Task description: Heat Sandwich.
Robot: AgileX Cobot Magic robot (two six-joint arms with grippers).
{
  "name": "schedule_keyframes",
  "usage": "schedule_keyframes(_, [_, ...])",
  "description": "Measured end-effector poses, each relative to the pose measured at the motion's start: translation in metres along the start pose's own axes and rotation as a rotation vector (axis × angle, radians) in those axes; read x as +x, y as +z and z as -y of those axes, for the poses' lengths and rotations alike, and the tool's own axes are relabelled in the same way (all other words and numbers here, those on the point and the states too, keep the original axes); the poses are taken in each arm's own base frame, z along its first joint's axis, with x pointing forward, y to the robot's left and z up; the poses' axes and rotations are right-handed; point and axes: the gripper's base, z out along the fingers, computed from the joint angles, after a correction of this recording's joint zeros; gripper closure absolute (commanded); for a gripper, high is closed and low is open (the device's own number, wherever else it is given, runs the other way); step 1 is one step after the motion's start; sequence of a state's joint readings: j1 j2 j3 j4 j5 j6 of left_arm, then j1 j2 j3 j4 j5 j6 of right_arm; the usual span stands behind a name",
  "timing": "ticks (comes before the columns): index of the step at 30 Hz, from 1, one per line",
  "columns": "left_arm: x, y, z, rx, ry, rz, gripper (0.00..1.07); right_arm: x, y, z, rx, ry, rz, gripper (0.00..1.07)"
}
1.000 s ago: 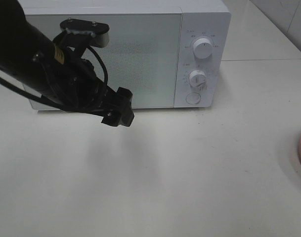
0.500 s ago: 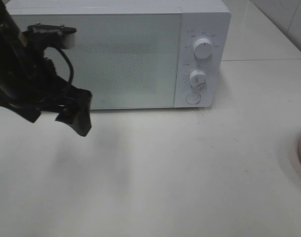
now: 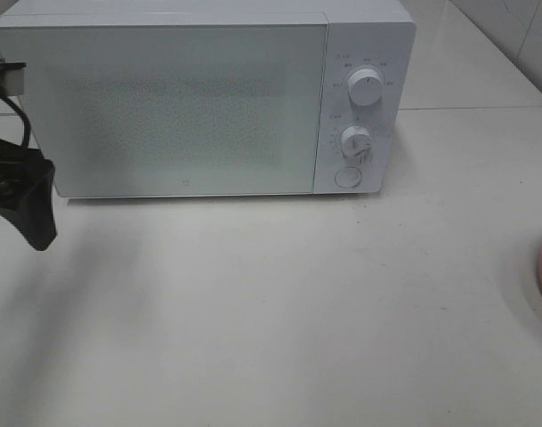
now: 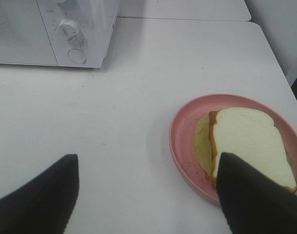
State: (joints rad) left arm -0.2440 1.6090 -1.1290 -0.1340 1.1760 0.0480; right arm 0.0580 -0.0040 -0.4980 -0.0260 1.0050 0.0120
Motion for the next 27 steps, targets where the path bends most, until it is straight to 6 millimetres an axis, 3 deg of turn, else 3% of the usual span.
schedule_keyframes(3, [0.006,-0.008,-0.018,-0.007,-0.052,-0.009,0.09,0.000,0.000,0.000,0.000,0.000,0.000,0.32])
schedule_keyframes(6, [0.011,-0.012,-0.024,-0.008,-0.070,0.005,0.09,0.000,0.000,0.000,0.000,0.000,0.000,0.32])
schedule_keyframes(12, [0.047,-0.025,-0.037,-0.023,-0.132,0.068,0.09,0.000,0.000,0.000,0.000,0.000,0.000,0.32])
schedule_keyframes(13, [0.061,-0.025,-0.040,-0.032,-0.150,0.088,0.09,0.000,0.000,0.000,0.000,0.000,0.000,0.32])
schedule_keyframes(14, [0.061,-0.025,-0.040,-0.032,-0.150,0.088,0.09,0.000,0.000,0.000,0.000,0.000,0.000,0.32])
schedule_keyframes(17, [0.091,-0.029,-0.040,-0.051,-0.164,0.159,0.09,0.000,0.000,0.000,0.000,0.000,0.000,0.32])
schedule_keyframes(19, [0.096,-0.029,-0.039,-0.053,-0.164,0.175,0.09,0.000,0.000,0.000,0.000,0.000,0.000,0.32])
schedule_keyframes(27, [0.154,-0.030,-0.028,-0.078,-0.147,0.372,0.09,0.000,0.000,0.000,0.000,0.000,0.000,0.32])
